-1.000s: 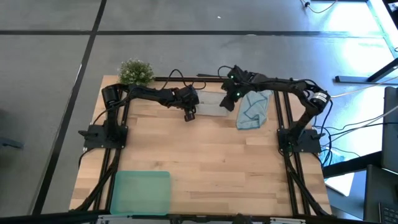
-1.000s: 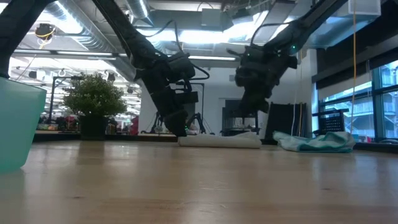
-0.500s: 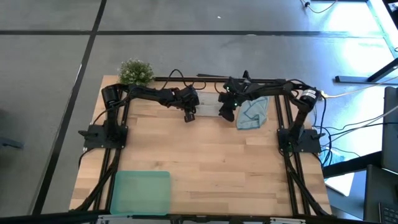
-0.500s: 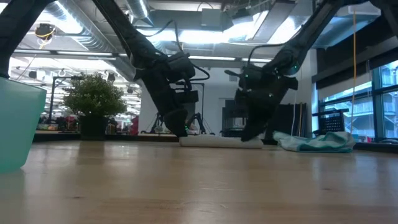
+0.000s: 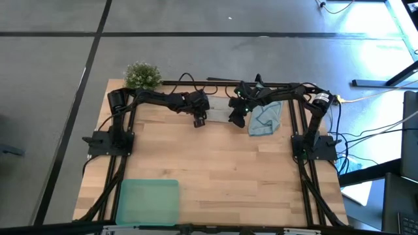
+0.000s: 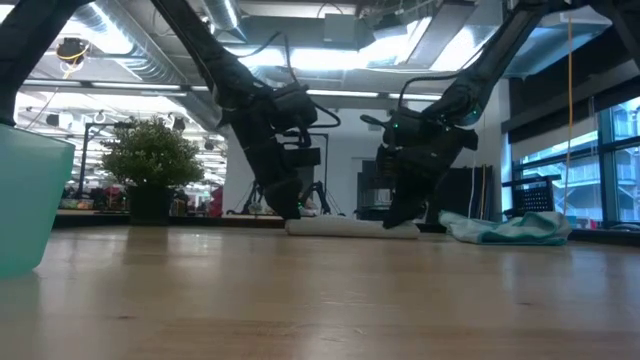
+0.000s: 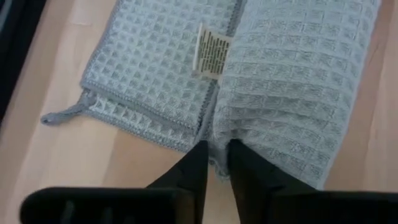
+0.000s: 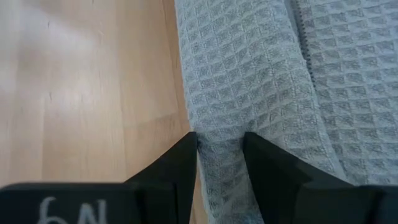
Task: Roll microfiber towels into tight, uniform cylinder then place into a basket
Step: Roll the gray microfiber cloth
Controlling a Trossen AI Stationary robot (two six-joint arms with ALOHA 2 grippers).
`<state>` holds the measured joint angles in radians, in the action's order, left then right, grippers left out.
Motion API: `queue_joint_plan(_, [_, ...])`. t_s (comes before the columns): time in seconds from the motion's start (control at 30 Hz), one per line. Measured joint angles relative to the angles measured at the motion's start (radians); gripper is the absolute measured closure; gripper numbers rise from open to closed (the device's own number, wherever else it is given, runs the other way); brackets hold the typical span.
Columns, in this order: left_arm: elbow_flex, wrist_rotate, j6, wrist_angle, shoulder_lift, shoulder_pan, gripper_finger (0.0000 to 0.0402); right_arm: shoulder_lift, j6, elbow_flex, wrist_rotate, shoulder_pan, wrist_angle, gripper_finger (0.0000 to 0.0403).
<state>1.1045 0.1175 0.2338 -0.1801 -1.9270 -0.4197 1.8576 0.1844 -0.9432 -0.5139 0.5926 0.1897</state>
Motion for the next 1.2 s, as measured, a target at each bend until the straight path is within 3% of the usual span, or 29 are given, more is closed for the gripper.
queue_joint_plan(0.47, [0.075, 0.071, 0.064, -0.144, 0.161, -0.02, 0.033, 0.001, 0.015, 0.0, -0.004, -0.004, 0.003, 0.0265])
queue_joint_plan(0.93, [0.077, 0.022, 0.004, -0.256, 0.259, 0.079, 0.033, 0.002, 0.088, 0.002, -0.037, -0.182, 0.01, 0.0265])
queue_joint_plan(1.2, [0.077, 0.022, 0.004, -0.258, 0.259, 0.112, 0.033, -0.063, 0.111, 0.004, 0.068, -0.218, 0.025, 0.0265])
